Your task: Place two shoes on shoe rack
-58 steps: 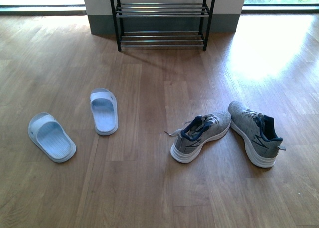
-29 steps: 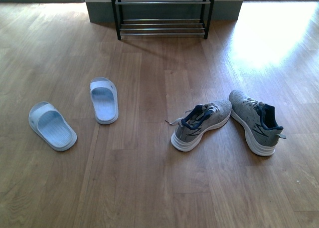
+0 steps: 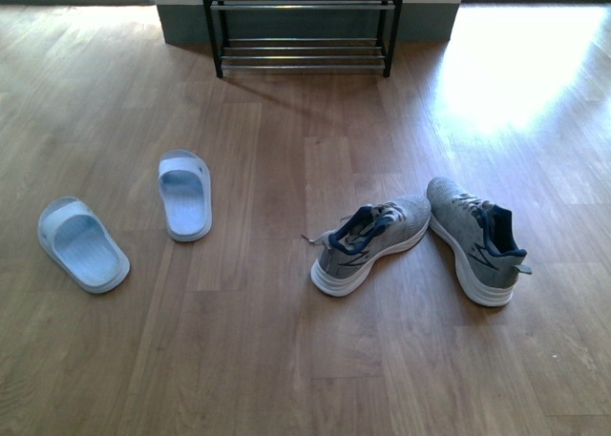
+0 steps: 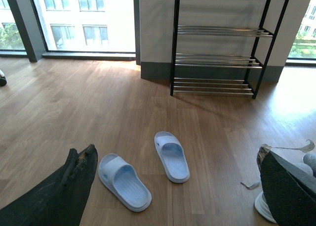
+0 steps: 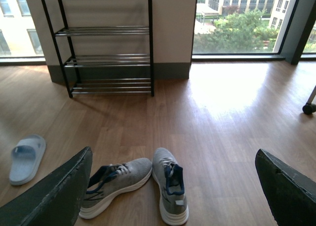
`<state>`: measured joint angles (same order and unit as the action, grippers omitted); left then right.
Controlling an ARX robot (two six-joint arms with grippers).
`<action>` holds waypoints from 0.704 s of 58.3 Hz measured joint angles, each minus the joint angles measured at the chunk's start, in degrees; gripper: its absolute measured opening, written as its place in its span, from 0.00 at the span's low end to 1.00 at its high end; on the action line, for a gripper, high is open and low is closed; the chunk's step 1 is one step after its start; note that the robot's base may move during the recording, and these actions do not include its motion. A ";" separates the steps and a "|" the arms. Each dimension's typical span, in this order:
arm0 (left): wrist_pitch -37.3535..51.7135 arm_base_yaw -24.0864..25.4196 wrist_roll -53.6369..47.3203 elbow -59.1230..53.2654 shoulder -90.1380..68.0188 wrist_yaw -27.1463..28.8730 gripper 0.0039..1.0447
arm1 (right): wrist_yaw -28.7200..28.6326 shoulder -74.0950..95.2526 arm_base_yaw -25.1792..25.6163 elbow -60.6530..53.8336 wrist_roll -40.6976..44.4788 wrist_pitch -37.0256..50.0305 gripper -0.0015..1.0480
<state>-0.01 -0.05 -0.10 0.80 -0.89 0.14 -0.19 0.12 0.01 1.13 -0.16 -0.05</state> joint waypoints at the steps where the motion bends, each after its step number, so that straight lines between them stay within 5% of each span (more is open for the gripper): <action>1: 0.00 0.00 0.00 0.00 0.02 0.00 0.91 | -0.02 0.00 0.00 0.00 0.00 0.00 0.91; 41: 0.00 0.00 -0.02 0.00 0.02 -0.17 0.91 | 0.35 0.02 0.00 0.00 0.00 0.00 0.91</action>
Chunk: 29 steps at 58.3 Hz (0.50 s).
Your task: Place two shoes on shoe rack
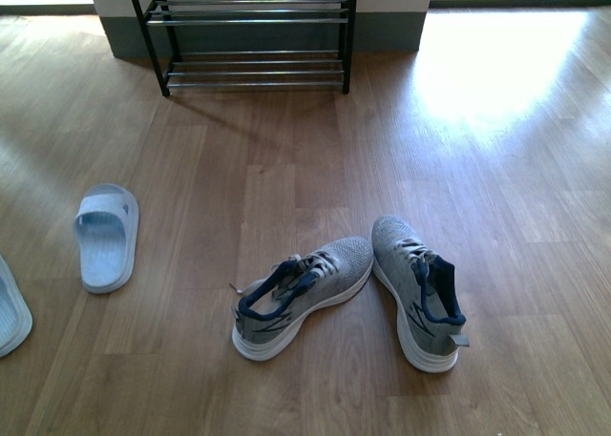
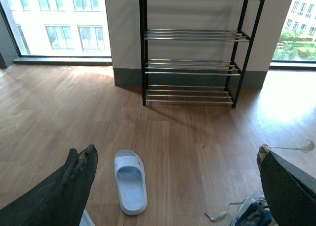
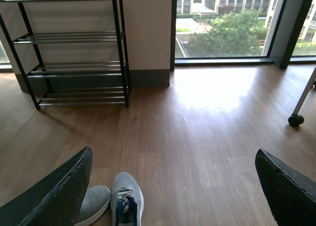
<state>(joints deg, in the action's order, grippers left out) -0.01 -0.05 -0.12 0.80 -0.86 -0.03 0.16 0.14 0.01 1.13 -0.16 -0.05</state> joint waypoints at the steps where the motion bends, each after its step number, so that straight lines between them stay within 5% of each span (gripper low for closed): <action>1: 0.00 0.00 0.02 0.00 0.00 0.00 0.91 | -0.02 0.00 0.00 0.00 0.00 0.00 0.91; 29: 0.00 0.00 0.02 0.00 0.00 0.02 0.91 | -0.17 0.04 0.00 0.00 0.00 0.00 0.91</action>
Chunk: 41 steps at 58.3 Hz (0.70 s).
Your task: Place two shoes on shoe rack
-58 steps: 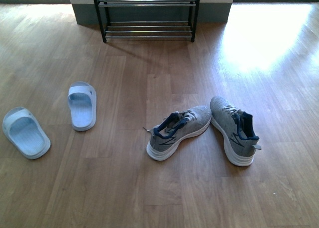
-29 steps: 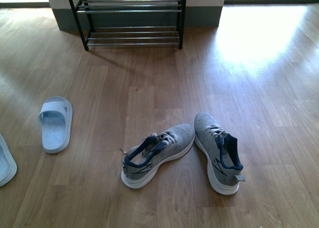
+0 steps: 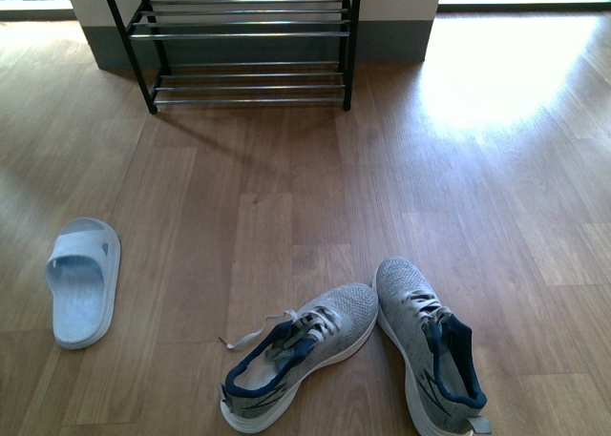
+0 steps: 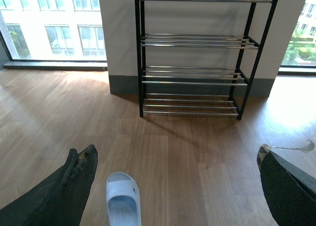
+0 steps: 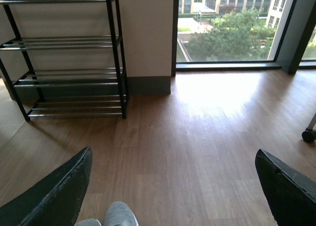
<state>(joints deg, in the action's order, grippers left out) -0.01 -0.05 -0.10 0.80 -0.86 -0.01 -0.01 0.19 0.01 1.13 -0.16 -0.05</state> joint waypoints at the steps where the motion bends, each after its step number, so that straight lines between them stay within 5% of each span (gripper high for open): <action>1: 0.00 0.00 -0.02 0.00 0.00 0.00 0.91 | 0.00 0.00 0.00 0.00 0.00 0.00 0.91; 17: 0.00 0.00 0.00 0.00 -0.02 0.07 0.91 | 0.00 0.00 0.00 0.00 0.00 0.00 0.91; 20: 2.27 -1.90 0.74 -0.04 -1.01 6.91 0.91 | 0.00 0.00 0.00 0.00 0.00 0.00 0.91; 22: 6.69 -5.29 2.25 0.00 -3.41 16.26 0.91 | 0.00 0.00 0.00 0.00 0.00 0.00 0.91; 25: 8.90 -6.25 4.07 0.87 -7.82 20.52 0.91 | 0.04 0.00 0.00 0.00 0.00 0.00 0.91; 35: 19.71 -0.42 7.28 7.91 -36.41 6.86 0.91 | 0.02 0.00 0.00 0.00 0.00 0.00 0.91; 41: 26.77 -1.38 3.54 17.22 -62.64 0.24 0.91 | -0.02 0.00 0.00 0.00 0.00 0.00 0.91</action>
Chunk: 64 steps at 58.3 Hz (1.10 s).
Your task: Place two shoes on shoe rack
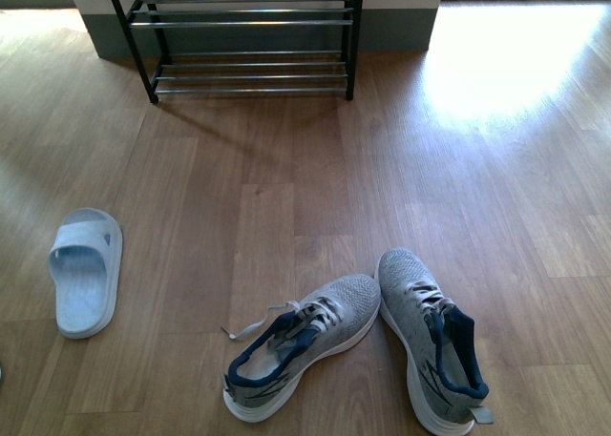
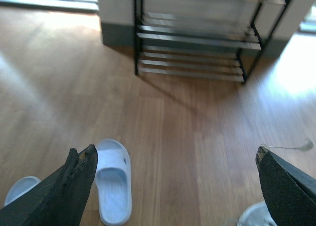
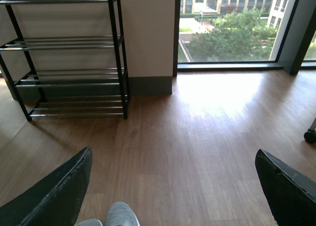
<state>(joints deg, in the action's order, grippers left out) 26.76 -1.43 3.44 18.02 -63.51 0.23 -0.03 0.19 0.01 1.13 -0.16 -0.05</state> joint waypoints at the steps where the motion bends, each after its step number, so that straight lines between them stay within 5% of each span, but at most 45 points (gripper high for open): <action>1: 0.37 -0.74 -1.36 2.78 -7.10 0.07 0.91 | 0.00 0.00 0.00 0.00 0.00 0.00 0.91; 13: -9.03 -4.83 -11.76 17.79 -47.63 -10.21 0.91 | 0.02 -0.02 0.00 0.00 0.00 0.00 0.91; 23: -14.21 -6.78 -14.80 25.42 -59.43 -15.15 0.91 | 0.00 -0.02 0.00 0.00 0.00 0.00 0.91; 64: -35.52 -13.97 -33.86 62.20 -91.34 -16.81 0.91 | 0.02 -0.02 0.00 0.00 0.00 0.00 0.91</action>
<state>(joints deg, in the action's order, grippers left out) -8.75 -15.40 -30.41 80.23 -154.85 -16.58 -0.01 0.16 0.01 1.13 -0.16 -0.05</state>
